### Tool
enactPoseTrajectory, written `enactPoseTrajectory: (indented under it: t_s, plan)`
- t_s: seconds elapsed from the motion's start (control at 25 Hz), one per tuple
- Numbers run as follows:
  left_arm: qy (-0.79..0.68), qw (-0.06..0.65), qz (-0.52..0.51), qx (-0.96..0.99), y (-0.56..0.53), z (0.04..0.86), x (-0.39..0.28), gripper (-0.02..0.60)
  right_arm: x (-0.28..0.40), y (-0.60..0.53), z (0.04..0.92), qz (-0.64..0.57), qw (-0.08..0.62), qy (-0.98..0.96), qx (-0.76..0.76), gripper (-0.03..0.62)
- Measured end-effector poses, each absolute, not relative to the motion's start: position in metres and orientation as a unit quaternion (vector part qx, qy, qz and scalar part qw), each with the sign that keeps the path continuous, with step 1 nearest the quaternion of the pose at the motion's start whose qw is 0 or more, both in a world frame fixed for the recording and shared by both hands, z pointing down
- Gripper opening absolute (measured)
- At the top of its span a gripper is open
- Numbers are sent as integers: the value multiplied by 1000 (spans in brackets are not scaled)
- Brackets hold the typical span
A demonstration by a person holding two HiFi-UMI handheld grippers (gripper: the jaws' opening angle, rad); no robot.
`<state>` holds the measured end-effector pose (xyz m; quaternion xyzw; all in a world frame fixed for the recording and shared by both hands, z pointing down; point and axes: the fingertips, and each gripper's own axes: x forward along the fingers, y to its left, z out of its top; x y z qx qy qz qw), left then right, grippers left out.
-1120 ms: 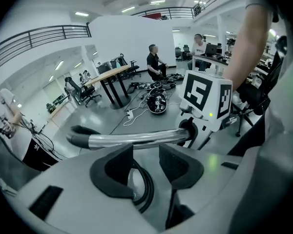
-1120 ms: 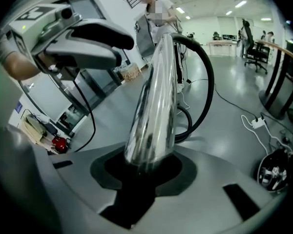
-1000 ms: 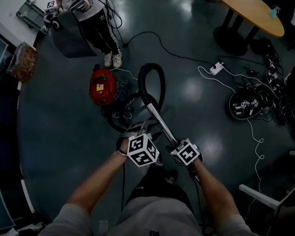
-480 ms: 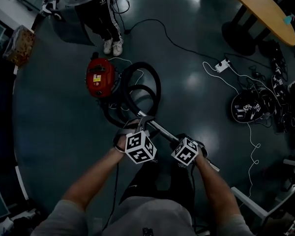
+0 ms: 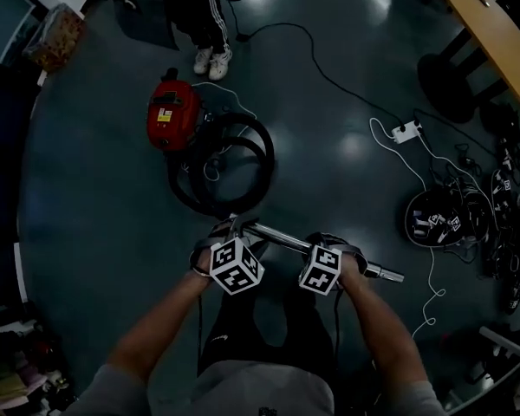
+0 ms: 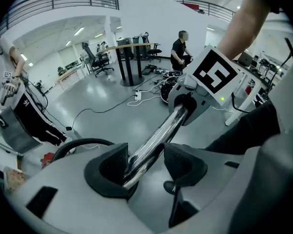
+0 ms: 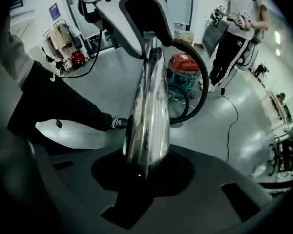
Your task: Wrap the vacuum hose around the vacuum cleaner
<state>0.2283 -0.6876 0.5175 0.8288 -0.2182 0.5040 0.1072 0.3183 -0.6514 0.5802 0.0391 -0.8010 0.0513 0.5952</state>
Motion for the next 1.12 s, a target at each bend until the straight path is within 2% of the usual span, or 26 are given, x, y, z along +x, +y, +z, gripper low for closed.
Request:
enactPoseTrajectory:
  t_s: [0.28, 0.48, 0.84, 1.12]
  plan:
    - [-262, 157, 494, 814, -702, 592, 257, 221, 353, -688, 652, -37, 608, -793, -7, 101]
    - [-261, 175, 499, 808, -702, 655, 254, 221, 351, -703, 713, -98, 608, -786, -54, 101]
    - [-233, 177, 496, 817, -714, 788, 234, 221, 324, -735, 842, -176, 604, -770, -104, 101]
    - [-198, 118, 517, 825, -734, 878, 229, 221, 304, -770, 927, -243, 584, -764, -127, 101]
